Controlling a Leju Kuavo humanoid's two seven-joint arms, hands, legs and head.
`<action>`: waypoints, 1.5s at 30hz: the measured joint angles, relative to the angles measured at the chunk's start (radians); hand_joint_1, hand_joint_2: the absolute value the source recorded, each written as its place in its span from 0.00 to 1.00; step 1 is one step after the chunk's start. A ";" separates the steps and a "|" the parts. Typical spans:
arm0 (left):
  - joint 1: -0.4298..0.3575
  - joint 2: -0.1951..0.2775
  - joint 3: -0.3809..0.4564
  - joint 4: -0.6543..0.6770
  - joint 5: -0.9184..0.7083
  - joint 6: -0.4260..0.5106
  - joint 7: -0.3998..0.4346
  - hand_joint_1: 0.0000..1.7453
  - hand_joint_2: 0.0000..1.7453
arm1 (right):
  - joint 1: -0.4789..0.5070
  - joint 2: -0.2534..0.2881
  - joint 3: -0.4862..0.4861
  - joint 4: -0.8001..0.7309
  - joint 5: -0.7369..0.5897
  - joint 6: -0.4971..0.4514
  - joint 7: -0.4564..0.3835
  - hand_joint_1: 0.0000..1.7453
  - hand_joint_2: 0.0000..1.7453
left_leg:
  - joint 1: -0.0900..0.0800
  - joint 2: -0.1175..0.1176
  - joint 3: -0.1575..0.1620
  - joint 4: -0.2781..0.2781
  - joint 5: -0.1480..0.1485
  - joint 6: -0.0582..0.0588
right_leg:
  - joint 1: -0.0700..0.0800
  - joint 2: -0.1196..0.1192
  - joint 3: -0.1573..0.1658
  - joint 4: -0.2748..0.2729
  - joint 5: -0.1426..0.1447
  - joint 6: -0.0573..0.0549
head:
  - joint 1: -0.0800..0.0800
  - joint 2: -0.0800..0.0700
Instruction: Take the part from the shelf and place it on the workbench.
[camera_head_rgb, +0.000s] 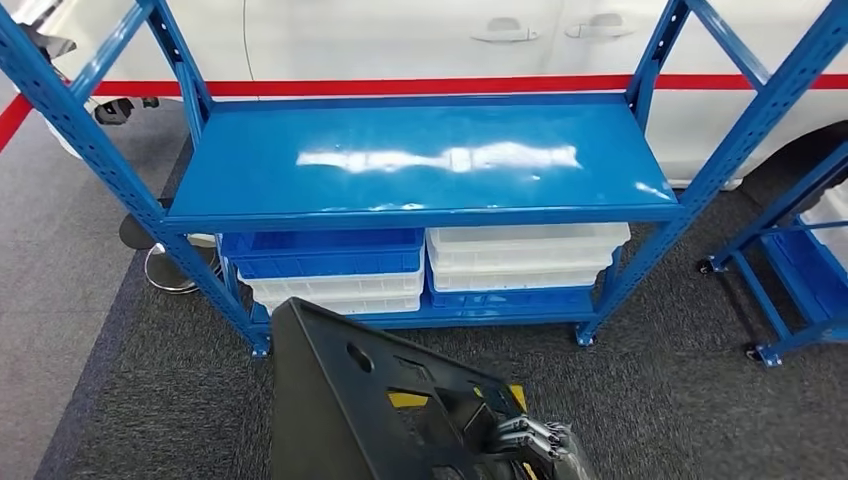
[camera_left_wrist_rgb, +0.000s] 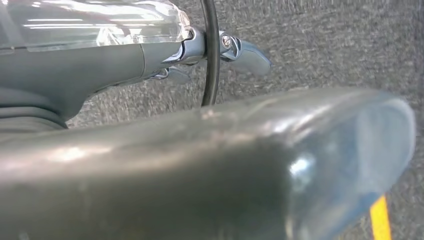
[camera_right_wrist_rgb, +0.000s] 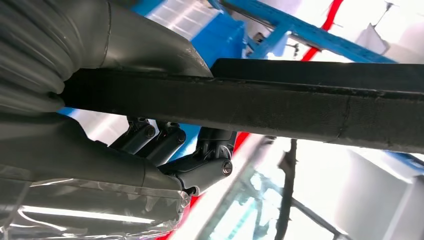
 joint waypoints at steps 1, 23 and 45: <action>0.000 0.000 0.000 0.000 -0.004 -0.001 -0.001 0.00 0.00 | 0.008 0.000 0.000 0.000 -0.009 0.001 0.002 1.00 1.00 | 0.000 0.010 -0.011 0.005 0.006 -0.002 | -0.001 -0.004 0.027 -0.020 0.034 0.002 | 0.000 0.000; 0.011 0.002 -0.002 0.001 -0.054 -0.012 0.014 0.00 0.00 | 0.041 0.000 0.000 0.044 0.000 -0.015 0.048 1.00 1.00 | 0.002 -0.081 0.052 0.012 -0.036 -0.023 | 0.009 0.109 0.133 -0.290 0.096 -0.039 | 0.000 0.000; 0.008 -0.016 -0.018 0.003 -0.090 -0.015 0.069 0.00 0.00 | 0.132 -0.001 -0.012 -0.029 0.067 -0.053 0.105 1.00 1.00 | 0.012 -0.015 -0.069 0.305 -0.202 -0.072 | 0.006 0.038 0.105 -0.269 0.096 -0.066 | 0.000 0.000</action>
